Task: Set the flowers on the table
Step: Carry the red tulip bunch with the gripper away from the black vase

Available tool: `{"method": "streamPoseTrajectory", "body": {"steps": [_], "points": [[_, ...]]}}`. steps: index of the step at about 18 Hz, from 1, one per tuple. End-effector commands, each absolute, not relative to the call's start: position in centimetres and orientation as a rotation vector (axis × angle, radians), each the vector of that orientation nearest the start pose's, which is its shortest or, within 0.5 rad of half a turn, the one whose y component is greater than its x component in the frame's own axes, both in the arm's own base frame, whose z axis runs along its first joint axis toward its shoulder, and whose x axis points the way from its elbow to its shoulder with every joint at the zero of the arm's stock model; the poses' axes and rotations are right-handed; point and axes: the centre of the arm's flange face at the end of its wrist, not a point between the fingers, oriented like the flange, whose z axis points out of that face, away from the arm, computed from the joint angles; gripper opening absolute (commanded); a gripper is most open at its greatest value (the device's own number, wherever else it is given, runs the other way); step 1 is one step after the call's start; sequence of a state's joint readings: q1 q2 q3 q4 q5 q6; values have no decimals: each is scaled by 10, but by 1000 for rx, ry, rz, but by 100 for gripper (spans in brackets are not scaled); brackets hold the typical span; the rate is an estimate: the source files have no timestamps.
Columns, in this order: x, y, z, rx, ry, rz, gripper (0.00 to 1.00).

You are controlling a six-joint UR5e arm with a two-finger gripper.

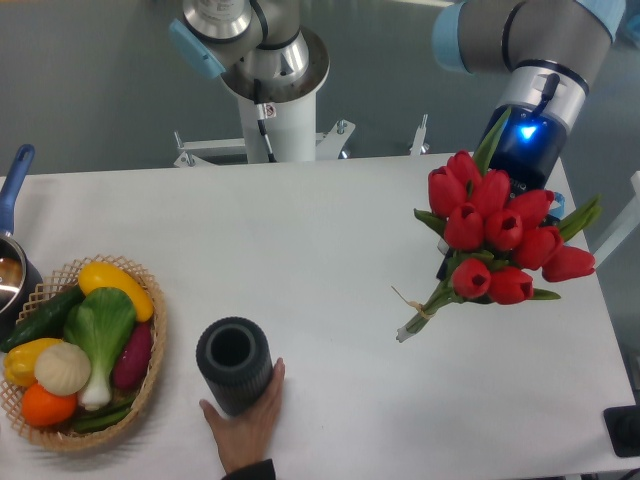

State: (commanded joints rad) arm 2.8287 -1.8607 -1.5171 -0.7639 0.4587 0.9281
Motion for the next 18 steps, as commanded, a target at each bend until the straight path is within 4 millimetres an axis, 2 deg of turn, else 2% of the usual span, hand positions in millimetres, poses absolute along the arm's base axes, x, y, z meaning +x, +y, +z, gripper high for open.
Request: {"method": "streamPoseTrajectory", "body": {"steps": [2,3,6,13,15,18], "points": [[-507,399,496,-1954,46,-39,36],[-509,398,503,-1950,48,-27,36],[-513,390,502,-1957,30,-15,36],[-512,374,512,-2190,-70,222,34],[-509,367,505,-2252,-102,263,31],[-507,347,483,-2461,-133,436,31]]}}
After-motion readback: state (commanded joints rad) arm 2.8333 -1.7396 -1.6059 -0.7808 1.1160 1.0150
